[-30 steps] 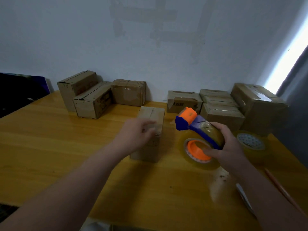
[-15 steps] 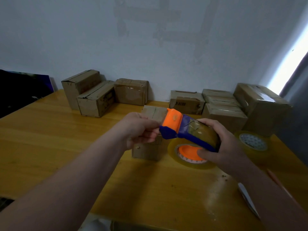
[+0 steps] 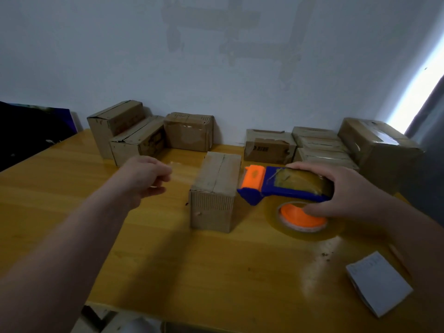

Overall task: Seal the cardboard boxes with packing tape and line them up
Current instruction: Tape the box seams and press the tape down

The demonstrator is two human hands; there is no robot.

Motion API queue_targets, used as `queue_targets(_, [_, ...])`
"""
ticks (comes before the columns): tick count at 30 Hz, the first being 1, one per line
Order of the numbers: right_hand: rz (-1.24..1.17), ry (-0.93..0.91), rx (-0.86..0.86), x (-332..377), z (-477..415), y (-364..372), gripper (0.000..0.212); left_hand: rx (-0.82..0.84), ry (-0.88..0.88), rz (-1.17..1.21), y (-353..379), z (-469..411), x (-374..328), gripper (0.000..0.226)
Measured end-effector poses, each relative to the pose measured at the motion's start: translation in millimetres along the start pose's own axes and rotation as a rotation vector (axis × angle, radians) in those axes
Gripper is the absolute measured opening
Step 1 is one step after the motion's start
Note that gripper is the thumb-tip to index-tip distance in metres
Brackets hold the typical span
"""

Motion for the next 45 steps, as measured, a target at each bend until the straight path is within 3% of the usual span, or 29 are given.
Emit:
queue_targets(14, [-0.031, 0.051, 0.066, -26, -14, 13, 0.077, -0.091, -0.039, 0.089, 19, -18, 46, 0.021])
queue_targets(20, [-0.088, 0.11, 0.112, -34, -23, 39, 0.076, 0.024, -0.172, 0.104, 34, -17, 65, 0.018])
queue_targets(28, [-0.087, 0.132, 0.092, -33, -25, 51, 0.08, 0.062, -0.183, 0.098, 43, -11, 68, 0.019])
queue_targets(35, [-0.147, 0.157, 0.056, -31, -22, 54, 0.081, 0.109, -0.169, -0.128, 43, -12, 63, 0.019])
queue_targets(38, [-0.164, 0.161, 0.048, -28, -20, 56, 0.079, 0.038, -0.107, -0.238, 35, -14, 63, 0.009])
queue_targets(41, [-0.188, 0.169, 0.044, -30, -21, 58, 0.081, -0.048, 0.063, 0.016, 35, -6, 51, 0.025])
queue_targets(43, [-0.204, 0.166, 0.034, -31, -21, 58, 0.08, 0.014, 0.134, 0.16, 49, 7, 42, 0.041])
queue_targets(45, [-0.229, 0.158, 0.022, -31, -20, 58, 0.079, 0.052, 0.161, 0.194, 62, 17, 42, 0.04])
Point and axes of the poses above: each hand's wrist, its own z-axis away from the middle knuckle, its own y-axis out of the palm, x = y × z, the point moved 5 cm from there along -z, towards the middle knuckle, and after that the axes turned 6 degrees about x, right-handed, at the moved point
